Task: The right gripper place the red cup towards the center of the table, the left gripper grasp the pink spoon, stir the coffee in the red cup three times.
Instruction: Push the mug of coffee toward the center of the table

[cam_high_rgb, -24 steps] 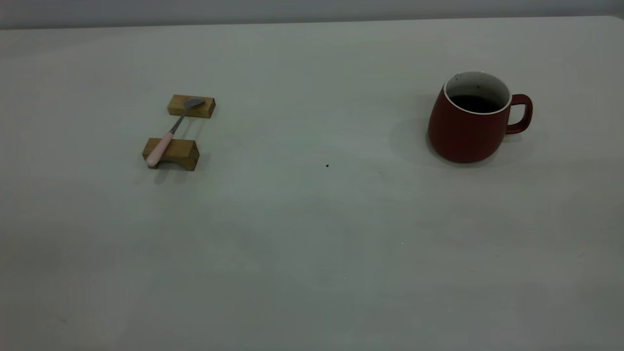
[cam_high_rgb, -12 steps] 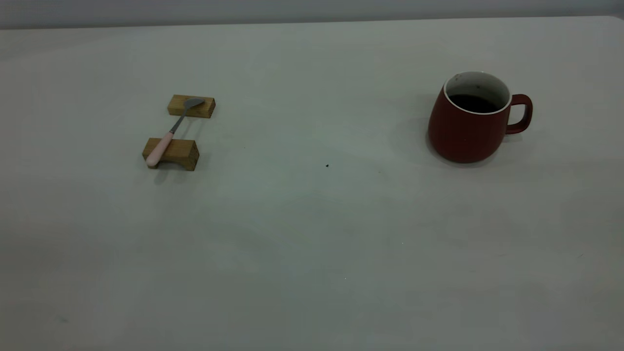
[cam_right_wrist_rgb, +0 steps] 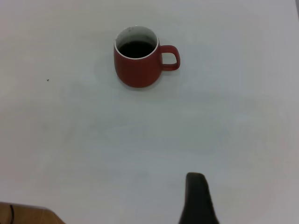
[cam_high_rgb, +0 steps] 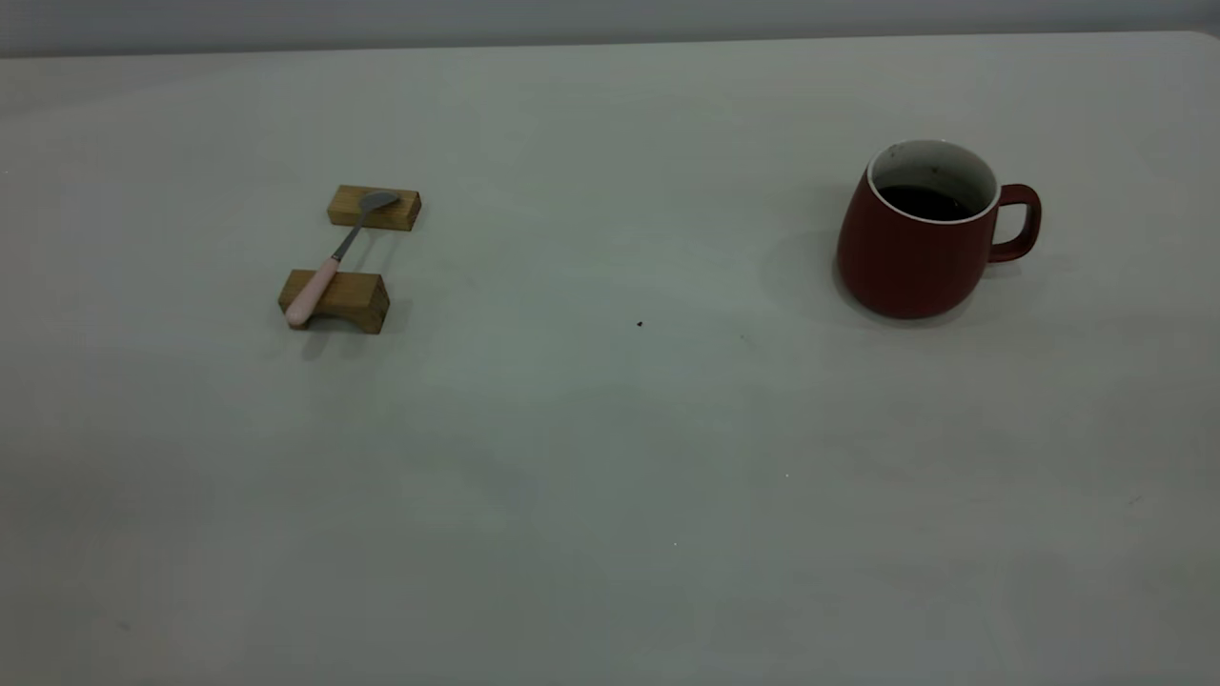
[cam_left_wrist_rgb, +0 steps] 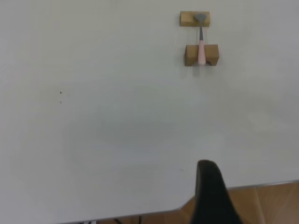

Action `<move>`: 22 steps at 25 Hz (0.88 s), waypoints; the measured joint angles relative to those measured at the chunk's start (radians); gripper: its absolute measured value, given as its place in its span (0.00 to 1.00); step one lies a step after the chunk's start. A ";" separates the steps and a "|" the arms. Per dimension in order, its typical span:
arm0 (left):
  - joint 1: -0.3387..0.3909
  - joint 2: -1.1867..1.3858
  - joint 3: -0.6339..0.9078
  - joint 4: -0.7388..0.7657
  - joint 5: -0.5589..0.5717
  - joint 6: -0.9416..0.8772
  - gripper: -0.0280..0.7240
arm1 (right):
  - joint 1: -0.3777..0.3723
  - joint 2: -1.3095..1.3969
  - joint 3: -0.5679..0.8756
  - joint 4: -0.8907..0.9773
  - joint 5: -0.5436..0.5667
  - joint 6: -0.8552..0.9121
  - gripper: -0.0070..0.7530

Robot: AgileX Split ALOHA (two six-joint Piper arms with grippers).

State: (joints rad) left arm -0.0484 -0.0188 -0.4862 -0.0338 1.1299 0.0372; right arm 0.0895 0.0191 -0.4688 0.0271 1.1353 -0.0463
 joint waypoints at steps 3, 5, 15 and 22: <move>0.000 0.000 0.000 0.000 0.000 0.000 0.72 | 0.000 0.000 0.000 0.000 0.000 -0.001 0.78; 0.000 0.000 0.000 0.000 0.000 0.000 0.72 | 0.000 0.000 -0.001 -0.001 -0.002 -0.017 0.78; 0.000 0.000 0.000 0.000 0.000 0.000 0.72 | 0.000 0.434 -0.197 -0.027 -0.074 -0.138 0.78; 0.000 0.000 0.000 0.000 0.000 0.000 0.72 | 0.000 0.910 -0.317 -0.044 -0.191 -0.382 0.78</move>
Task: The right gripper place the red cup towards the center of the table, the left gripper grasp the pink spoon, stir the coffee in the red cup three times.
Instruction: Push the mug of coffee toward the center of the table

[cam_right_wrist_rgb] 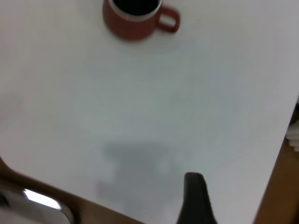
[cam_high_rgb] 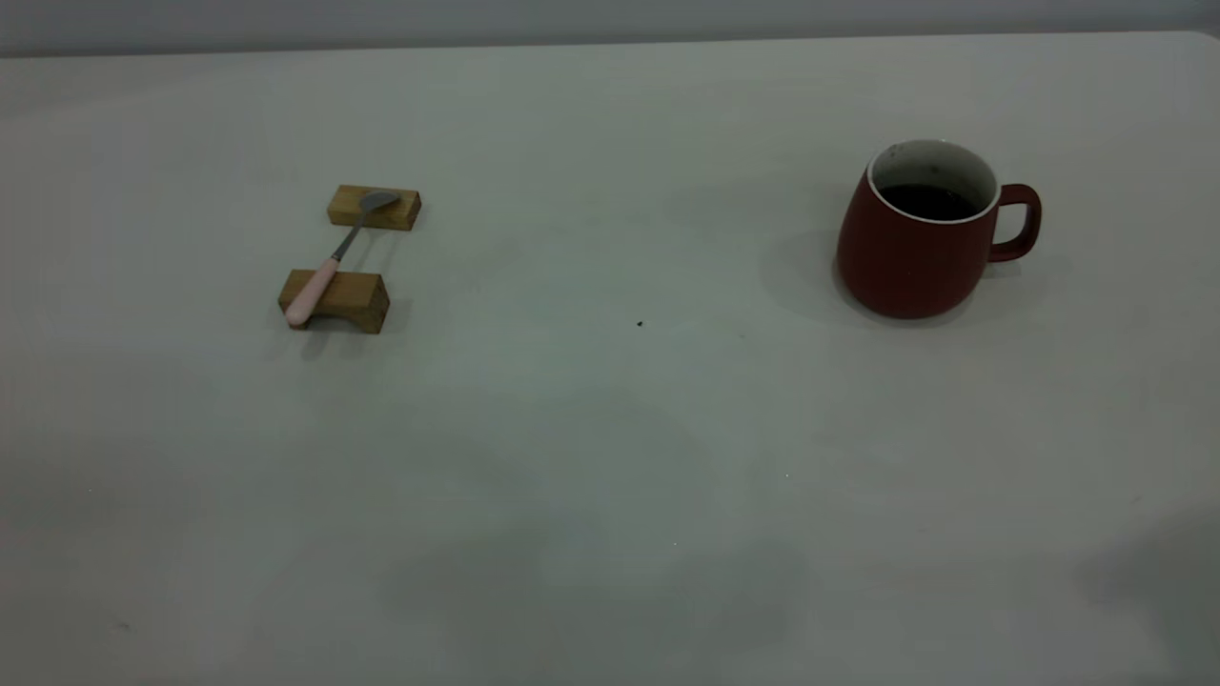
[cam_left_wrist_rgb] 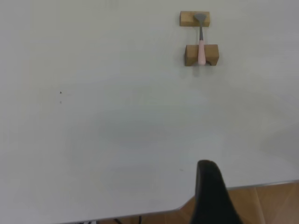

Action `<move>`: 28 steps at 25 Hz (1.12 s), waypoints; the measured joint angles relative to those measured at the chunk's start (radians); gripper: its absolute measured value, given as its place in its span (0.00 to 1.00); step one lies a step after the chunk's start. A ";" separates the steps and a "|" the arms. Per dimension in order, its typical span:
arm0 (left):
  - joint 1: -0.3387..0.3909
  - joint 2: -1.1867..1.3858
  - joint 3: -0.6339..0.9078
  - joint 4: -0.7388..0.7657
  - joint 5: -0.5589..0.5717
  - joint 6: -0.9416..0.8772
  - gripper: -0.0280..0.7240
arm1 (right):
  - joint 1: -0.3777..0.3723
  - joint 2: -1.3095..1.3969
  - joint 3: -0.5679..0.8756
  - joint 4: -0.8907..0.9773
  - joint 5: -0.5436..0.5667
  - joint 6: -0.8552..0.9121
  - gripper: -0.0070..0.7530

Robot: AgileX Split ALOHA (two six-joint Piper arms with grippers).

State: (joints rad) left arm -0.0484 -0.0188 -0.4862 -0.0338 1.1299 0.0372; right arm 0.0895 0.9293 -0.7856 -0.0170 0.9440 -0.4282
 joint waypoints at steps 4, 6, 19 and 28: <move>0.000 0.000 0.000 0.000 0.000 0.000 0.72 | 0.000 0.228 -0.003 0.032 -0.170 -0.239 0.78; 0.000 0.000 0.000 0.000 0.000 0.000 0.72 | 0.000 0.327 -0.003 0.060 -0.254 -0.332 0.78; 0.000 0.000 0.000 0.000 0.000 0.000 0.72 | 0.000 0.968 -0.266 0.084 -0.414 -0.625 0.88; 0.000 0.000 0.000 0.000 0.000 0.000 0.72 | 0.000 1.227 -0.498 0.076 -0.373 -0.770 0.97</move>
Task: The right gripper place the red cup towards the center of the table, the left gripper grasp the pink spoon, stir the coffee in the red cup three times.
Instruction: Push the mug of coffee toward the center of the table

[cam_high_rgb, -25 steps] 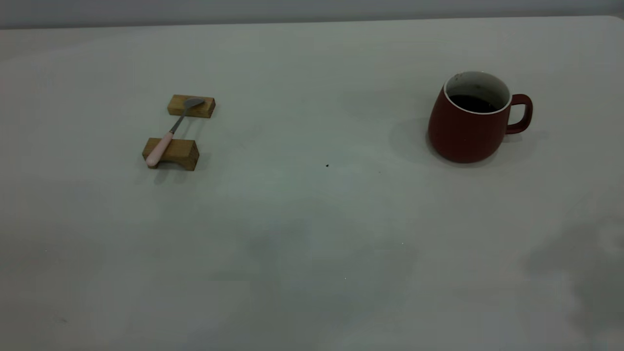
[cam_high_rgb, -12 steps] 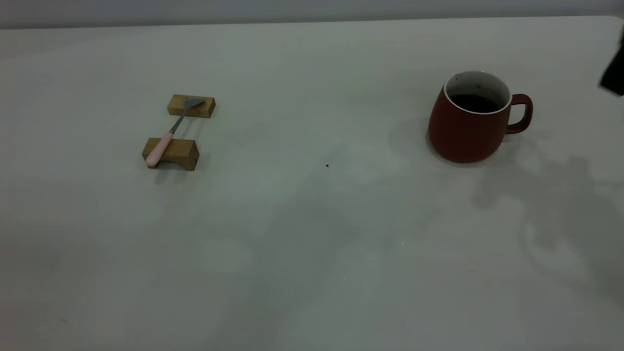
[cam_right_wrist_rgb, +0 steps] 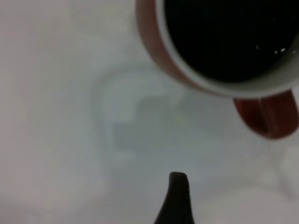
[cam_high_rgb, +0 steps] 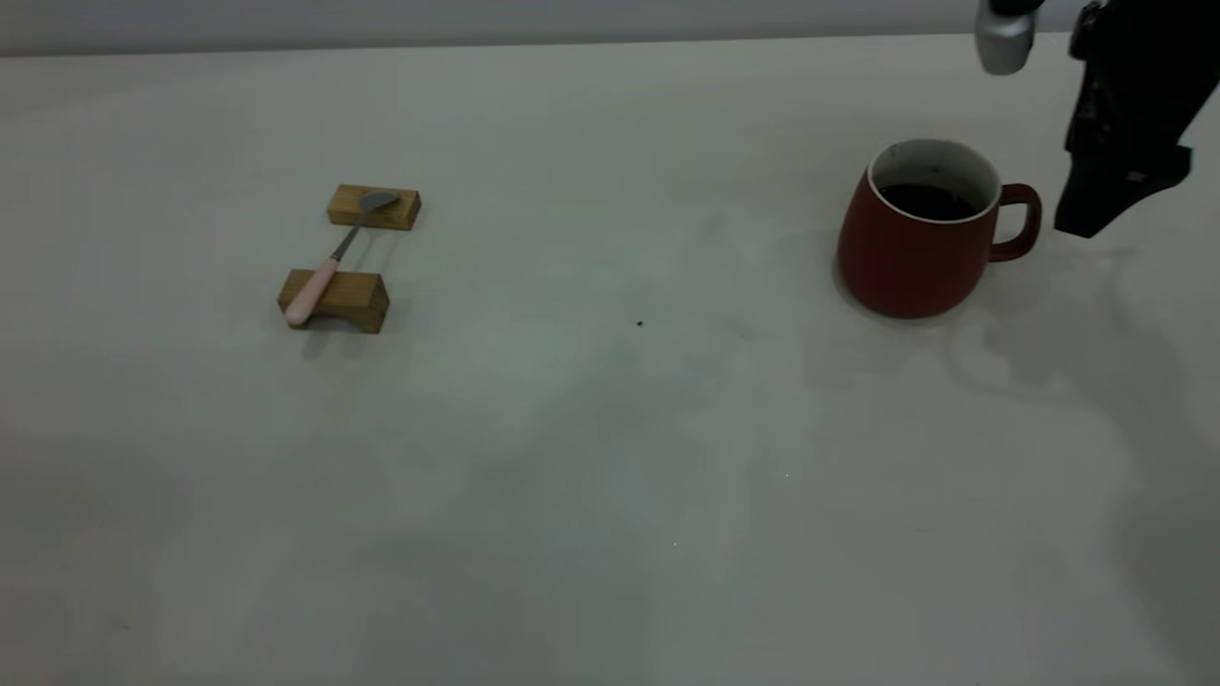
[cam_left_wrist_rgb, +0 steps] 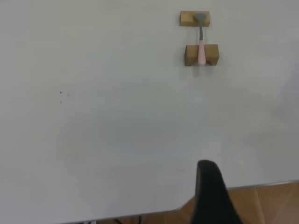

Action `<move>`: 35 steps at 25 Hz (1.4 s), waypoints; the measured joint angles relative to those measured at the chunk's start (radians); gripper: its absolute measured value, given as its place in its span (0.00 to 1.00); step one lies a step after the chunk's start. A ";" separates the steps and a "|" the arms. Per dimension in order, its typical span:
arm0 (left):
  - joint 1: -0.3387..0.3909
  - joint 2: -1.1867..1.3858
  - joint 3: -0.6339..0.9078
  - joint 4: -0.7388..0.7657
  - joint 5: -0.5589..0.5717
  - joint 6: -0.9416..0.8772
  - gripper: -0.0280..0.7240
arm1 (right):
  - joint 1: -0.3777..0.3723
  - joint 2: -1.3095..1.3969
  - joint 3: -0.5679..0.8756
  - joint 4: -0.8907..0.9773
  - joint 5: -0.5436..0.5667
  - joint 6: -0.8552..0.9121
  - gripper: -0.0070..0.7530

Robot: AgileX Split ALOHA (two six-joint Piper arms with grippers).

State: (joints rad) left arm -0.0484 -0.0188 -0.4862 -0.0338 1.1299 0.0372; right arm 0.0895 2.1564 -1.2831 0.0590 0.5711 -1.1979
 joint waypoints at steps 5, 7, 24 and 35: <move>0.000 0.000 0.000 0.000 0.000 0.000 0.72 | 0.000 0.073 -0.082 -0.003 0.002 -0.054 0.97; 0.000 0.000 0.000 0.000 0.000 0.000 0.72 | 0.000 0.102 -0.108 -0.003 0.005 -0.068 0.97; 0.000 0.000 0.000 -0.001 0.000 0.000 0.72 | 0.083 0.194 -0.144 0.106 -0.015 -0.172 0.94; 0.000 0.000 0.000 -0.002 0.000 0.000 0.72 | 0.234 0.203 -0.144 0.261 -0.053 -0.173 0.91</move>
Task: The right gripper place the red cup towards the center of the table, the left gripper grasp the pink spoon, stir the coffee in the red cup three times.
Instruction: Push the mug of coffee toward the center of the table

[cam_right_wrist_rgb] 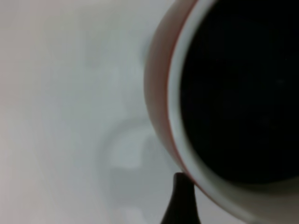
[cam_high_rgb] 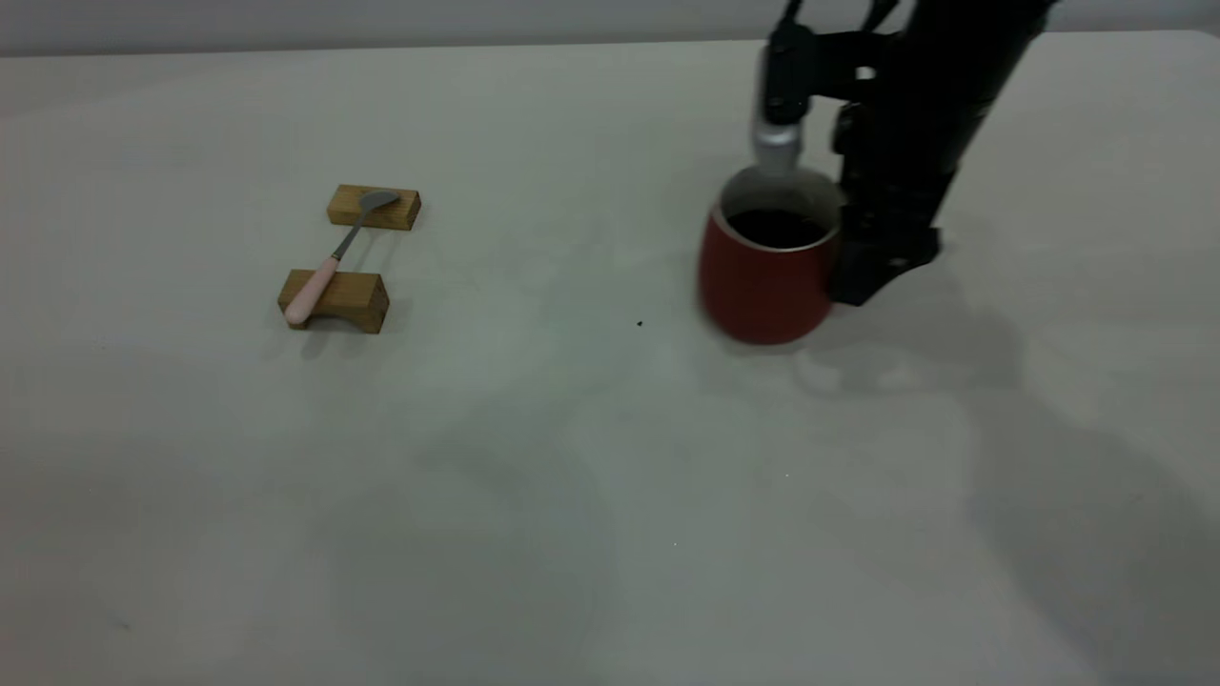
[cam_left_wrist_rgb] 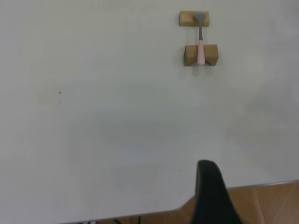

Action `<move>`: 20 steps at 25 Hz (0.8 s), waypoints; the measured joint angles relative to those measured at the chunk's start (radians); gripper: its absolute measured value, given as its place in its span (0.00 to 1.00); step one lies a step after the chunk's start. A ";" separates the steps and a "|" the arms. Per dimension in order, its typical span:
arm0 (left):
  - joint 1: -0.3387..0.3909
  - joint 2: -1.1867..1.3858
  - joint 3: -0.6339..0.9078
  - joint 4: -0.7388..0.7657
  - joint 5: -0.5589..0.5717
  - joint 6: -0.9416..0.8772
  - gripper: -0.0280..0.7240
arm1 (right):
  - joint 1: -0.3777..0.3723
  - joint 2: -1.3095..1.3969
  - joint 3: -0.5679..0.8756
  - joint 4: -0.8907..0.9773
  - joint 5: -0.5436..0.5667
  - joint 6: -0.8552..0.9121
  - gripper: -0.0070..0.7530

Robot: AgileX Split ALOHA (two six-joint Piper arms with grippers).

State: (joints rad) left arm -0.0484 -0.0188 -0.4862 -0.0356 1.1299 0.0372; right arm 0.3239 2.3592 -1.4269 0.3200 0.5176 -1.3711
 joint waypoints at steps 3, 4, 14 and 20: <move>0.000 0.000 0.000 0.000 0.000 0.000 0.72 | 0.037 0.000 0.000 0.052 -0.011 0.000 0.90; 0.000 0.000 0.000 0.000 0.000 0.000 0.72 | 0.048 0.000 0.000 0.070 -0.016 0.000 0.90; 0.000 0.000 0.000 0.000 0.000 0.000 0.72 | 0.086 -0.029 0.000 0.257 -0.013 0.074 0.88; 0.000 0.000 0.000 0.000 0.000 0.000 0.72 | 0.032 -0.216 0.000 0.256 0.168 0.287 0.86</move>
State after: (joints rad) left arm -0.0484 -0.0188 -0.4862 -0.0356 1.1299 0.0372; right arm 0.3563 2.1433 -1.4269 0.5763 0.6859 -1.0843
